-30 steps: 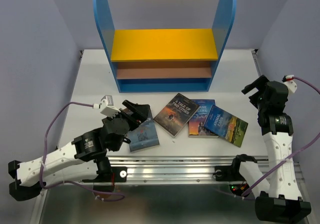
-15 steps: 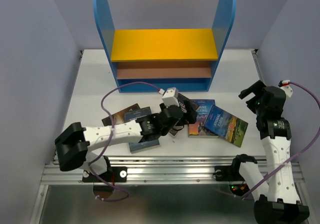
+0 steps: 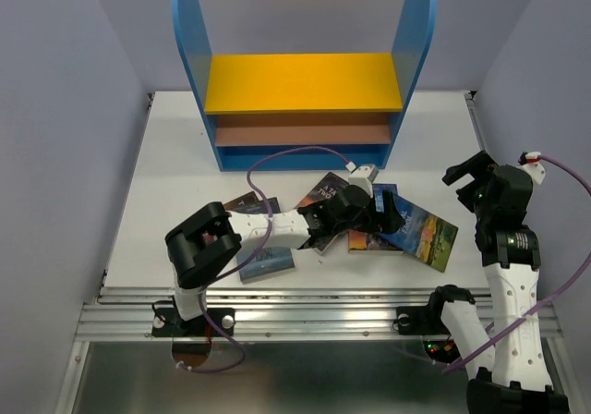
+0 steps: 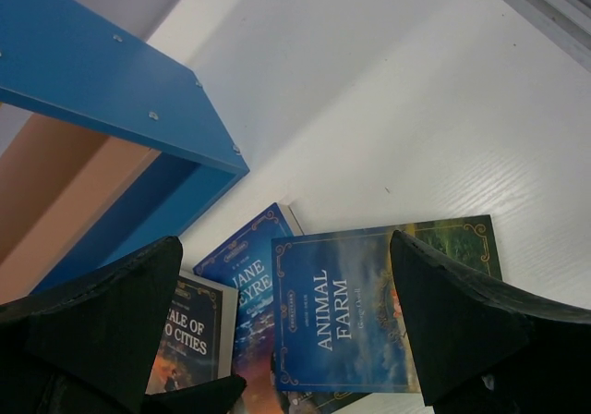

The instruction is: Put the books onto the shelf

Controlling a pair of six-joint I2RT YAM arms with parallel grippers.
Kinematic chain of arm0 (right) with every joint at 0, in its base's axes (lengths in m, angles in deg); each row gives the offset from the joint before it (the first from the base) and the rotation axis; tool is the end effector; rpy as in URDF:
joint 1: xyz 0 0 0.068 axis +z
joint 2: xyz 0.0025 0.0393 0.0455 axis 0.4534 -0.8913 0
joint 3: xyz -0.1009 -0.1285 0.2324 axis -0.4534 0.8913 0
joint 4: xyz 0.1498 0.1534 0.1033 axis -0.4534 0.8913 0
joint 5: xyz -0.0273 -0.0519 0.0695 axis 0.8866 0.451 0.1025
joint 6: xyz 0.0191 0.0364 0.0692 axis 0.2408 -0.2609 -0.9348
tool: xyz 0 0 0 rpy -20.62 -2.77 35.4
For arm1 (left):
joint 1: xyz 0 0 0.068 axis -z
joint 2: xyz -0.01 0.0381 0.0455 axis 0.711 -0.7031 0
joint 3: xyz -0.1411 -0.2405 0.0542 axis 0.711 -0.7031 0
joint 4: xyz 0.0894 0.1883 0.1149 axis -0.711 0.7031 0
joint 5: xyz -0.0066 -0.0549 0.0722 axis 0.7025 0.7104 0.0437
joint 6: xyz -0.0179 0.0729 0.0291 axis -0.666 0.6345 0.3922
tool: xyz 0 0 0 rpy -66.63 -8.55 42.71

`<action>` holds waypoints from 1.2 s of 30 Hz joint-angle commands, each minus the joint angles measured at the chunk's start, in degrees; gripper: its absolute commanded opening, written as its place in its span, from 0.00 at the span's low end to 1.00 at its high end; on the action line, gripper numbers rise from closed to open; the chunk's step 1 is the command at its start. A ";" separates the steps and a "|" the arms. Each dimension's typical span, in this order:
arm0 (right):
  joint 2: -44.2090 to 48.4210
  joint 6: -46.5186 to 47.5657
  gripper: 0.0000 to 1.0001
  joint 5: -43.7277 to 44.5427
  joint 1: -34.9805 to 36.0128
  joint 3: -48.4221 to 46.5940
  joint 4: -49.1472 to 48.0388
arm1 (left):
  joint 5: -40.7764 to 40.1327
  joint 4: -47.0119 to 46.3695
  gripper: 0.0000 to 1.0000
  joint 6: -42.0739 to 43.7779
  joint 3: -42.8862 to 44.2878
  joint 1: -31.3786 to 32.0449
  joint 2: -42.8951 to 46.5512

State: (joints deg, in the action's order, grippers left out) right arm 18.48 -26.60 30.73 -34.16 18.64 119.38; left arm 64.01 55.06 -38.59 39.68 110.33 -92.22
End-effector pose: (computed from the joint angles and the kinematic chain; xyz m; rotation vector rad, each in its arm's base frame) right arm 0.1369 -0.0303 0.3326 0.8331 1.7945 0.1362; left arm 0.1866 -0.3920 0.2577 0.3131 2.0180 -1.2532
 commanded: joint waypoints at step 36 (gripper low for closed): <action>1.45 0.42 1.00 2.97 -0.36 0.07 -0.83 | 11.75 -8.50 0.96 -3.61 -0.37 -2.43 -12.73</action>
State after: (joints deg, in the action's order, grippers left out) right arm 19.22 -26.60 31.88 -34.16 19.41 119.78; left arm 73.36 45.77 -42.44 37.84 108.17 -102.51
